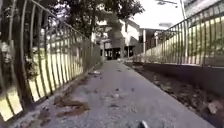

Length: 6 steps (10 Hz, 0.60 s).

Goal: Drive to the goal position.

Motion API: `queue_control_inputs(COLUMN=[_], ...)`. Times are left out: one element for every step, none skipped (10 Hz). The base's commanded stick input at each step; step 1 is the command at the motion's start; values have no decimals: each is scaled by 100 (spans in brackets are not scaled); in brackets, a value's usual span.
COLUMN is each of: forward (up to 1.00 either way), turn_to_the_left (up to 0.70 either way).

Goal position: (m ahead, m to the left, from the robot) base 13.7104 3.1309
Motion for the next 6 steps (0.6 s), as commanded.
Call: queue_control_inputs(forward=[50, 50, 50, 50, 50, 50], turn_to_the_left=[0, 0, 0, -7, -19, -50])
